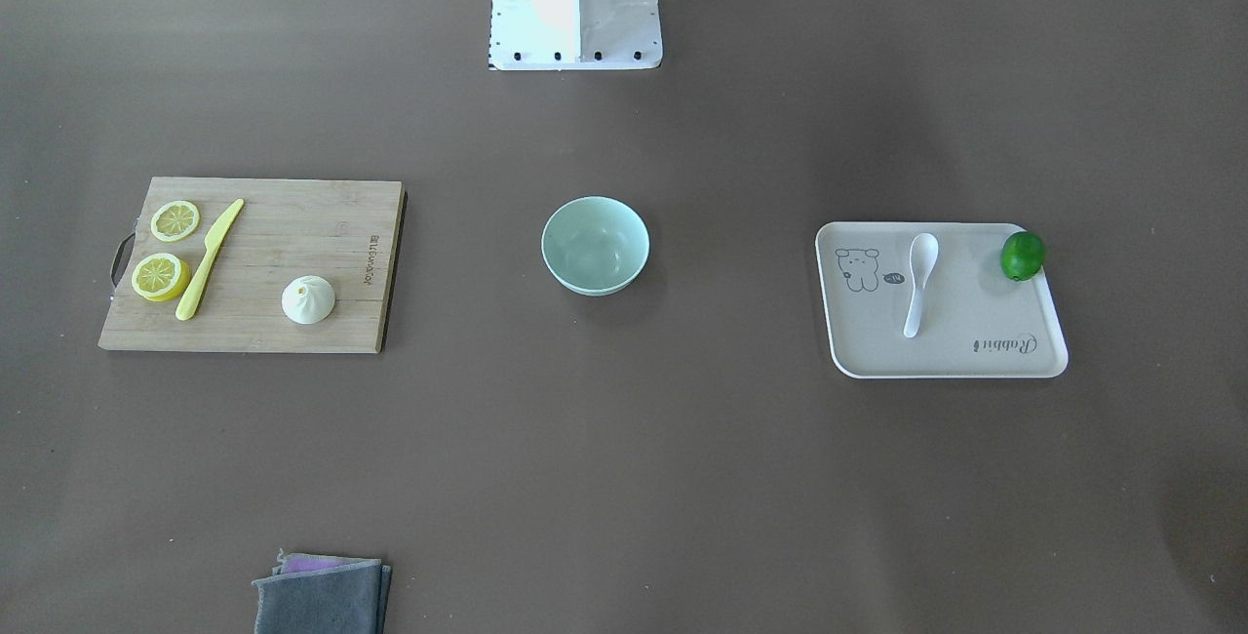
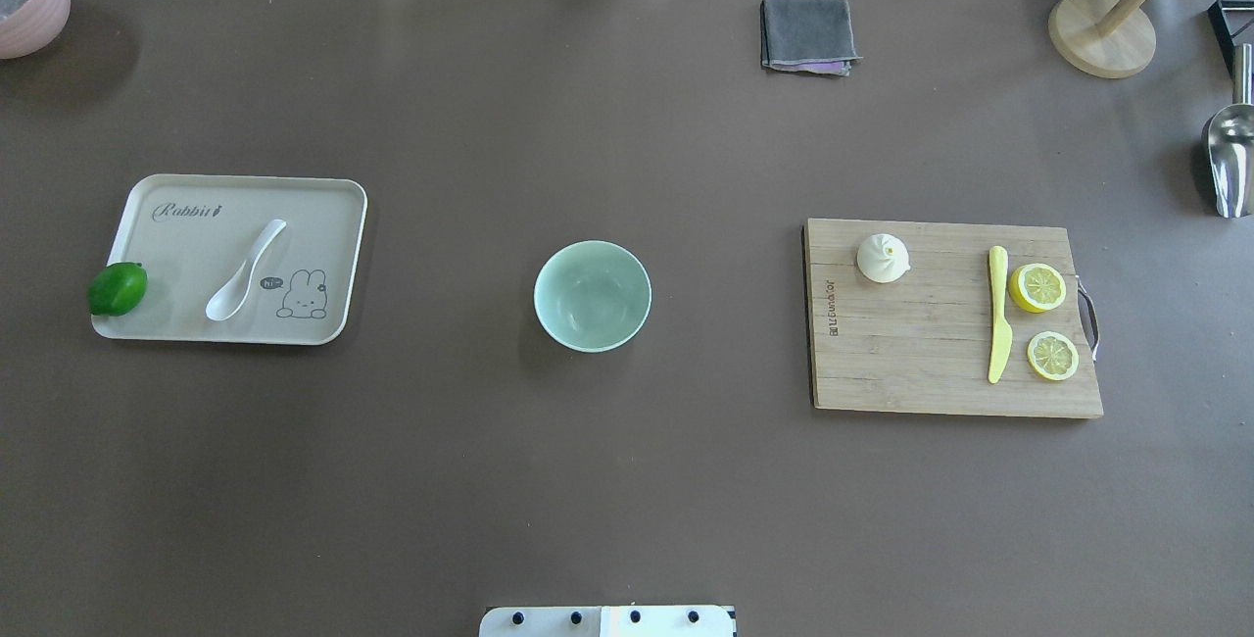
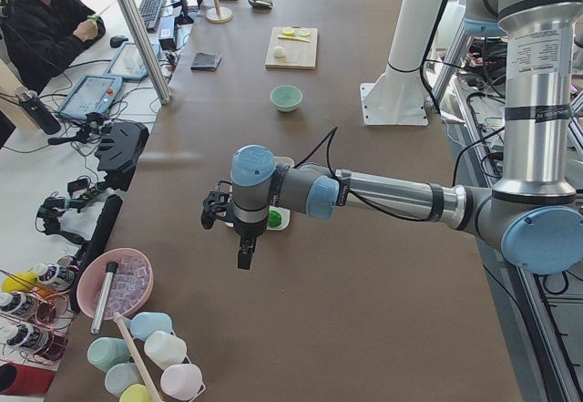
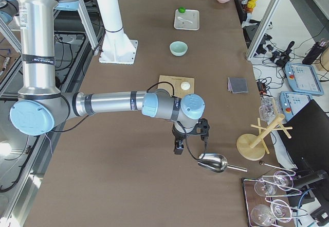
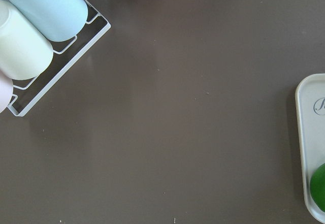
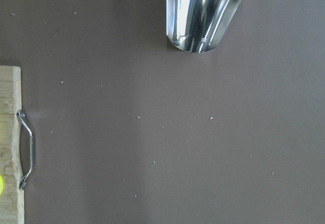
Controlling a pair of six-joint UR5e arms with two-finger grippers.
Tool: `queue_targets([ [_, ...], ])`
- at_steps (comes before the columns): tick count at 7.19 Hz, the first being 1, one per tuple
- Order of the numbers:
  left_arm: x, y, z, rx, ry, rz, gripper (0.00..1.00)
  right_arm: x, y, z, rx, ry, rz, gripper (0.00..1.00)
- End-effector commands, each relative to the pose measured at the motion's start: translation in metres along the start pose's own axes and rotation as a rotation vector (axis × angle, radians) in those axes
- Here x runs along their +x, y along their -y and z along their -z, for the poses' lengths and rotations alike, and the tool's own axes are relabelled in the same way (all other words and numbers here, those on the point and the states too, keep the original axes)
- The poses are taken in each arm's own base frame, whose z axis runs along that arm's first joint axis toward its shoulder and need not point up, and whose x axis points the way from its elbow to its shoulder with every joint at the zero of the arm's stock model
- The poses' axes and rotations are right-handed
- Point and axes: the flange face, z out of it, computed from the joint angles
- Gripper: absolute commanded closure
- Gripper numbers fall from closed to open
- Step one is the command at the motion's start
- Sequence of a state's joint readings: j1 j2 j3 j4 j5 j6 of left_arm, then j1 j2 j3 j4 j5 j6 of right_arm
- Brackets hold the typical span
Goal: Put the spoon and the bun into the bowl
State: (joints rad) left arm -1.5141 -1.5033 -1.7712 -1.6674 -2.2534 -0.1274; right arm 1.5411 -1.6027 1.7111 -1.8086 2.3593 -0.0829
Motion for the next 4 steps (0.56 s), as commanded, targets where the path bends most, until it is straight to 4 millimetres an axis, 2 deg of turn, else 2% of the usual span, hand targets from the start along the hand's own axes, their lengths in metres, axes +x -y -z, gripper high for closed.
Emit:
queue_targets([
  [1, -0.0023, -0.0057, -0.0008, 0.008, -0.001, -0.025, 0.02, -0.0016, -0.0001, 0.0019, 0.004, 0.0, 0.005, 0.0],
  [4, 0.0011, -0.0011, 0.0015, 0.017, -0.002, -0.034, 0.02, 0.0003, -0.0015, -0.0002, 0.0, 0.002, -0.001, 0.0],
])
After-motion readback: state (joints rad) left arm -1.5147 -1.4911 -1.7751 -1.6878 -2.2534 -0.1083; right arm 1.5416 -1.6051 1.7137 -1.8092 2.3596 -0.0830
